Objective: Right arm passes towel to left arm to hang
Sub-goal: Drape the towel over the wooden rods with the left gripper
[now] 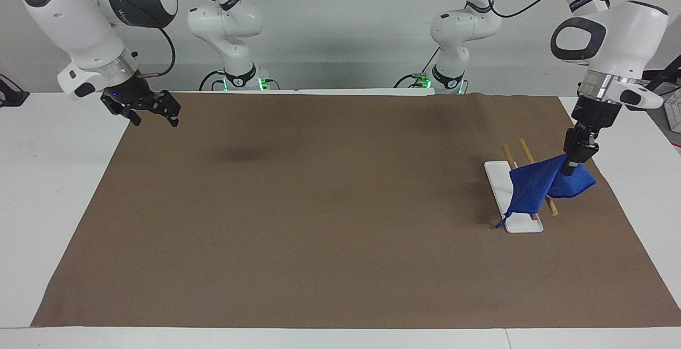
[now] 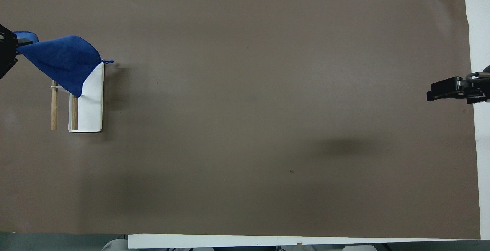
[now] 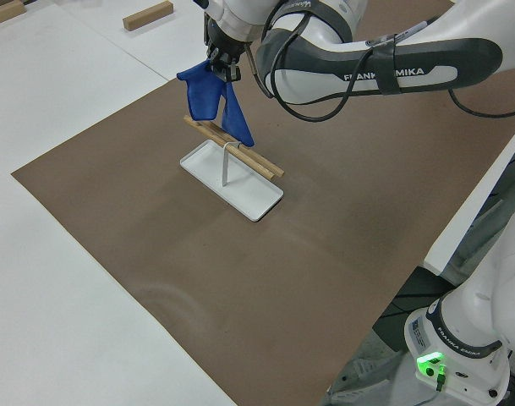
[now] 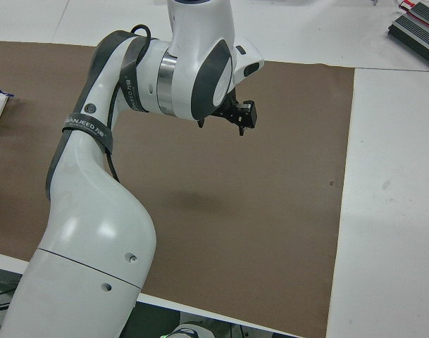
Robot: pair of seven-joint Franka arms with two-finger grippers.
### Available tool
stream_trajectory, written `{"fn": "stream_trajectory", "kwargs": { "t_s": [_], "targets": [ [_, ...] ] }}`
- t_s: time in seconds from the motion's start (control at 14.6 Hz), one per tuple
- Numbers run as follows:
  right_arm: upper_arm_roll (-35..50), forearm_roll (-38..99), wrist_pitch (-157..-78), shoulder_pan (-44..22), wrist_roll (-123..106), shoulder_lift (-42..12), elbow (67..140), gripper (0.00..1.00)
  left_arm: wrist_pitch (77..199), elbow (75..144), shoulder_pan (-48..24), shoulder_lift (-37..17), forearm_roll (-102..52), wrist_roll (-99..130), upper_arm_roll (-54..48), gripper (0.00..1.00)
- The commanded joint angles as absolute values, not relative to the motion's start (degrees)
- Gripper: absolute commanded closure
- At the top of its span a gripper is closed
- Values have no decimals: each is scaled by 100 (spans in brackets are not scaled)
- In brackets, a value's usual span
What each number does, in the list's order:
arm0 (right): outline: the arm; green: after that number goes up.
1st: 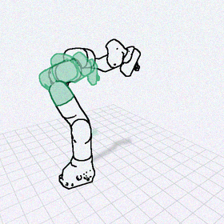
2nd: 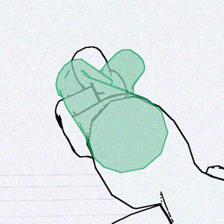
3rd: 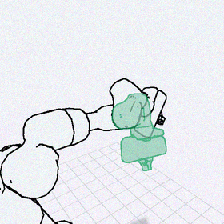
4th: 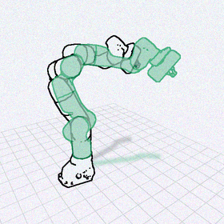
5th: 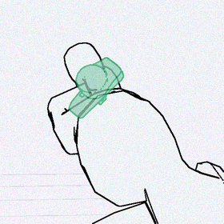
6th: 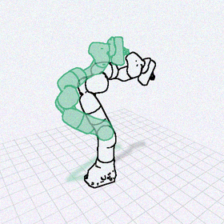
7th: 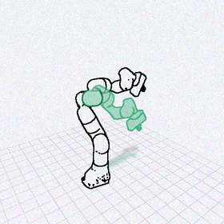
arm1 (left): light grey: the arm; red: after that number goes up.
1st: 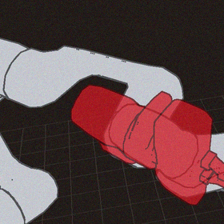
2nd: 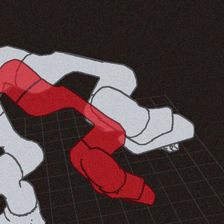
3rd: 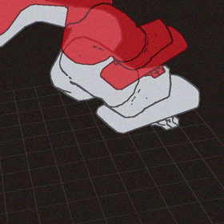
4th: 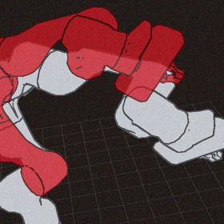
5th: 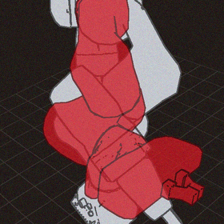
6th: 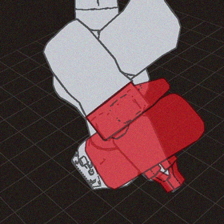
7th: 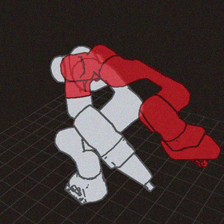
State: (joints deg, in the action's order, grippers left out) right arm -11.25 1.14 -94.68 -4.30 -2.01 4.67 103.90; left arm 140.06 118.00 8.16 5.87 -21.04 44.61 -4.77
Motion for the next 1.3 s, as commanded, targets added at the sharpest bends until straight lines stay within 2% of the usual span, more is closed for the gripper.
{"fn": "stream_trajectory", "kwargs": {
  "t_s": [0.0,0.27,0.68,0.89,1.23],
  "targets": [
    [-1099,53,-9378,-439,-158,492,10336,0,14080,11707,957,527,-2118,4167,-501,98],
    [-1099,79,-9378,-439,-114,527,10389,0,14045,11830,1230,554,-2118,3753,-501,97],
    [-1099,79,-9369,-448,-132,527,10397,0,14045,12137,1248,606,-2118,4120,-501,96],
    [-1099,79,-9369,-448,-132,527,10397,0,14062,12532,1274,826,-2118,4254,-501,96],
    [-1099,79,-9369,-448,-132,527,10397,0,14045,12656,1476,852,-2118,3930,-501,94]
  ]
}}
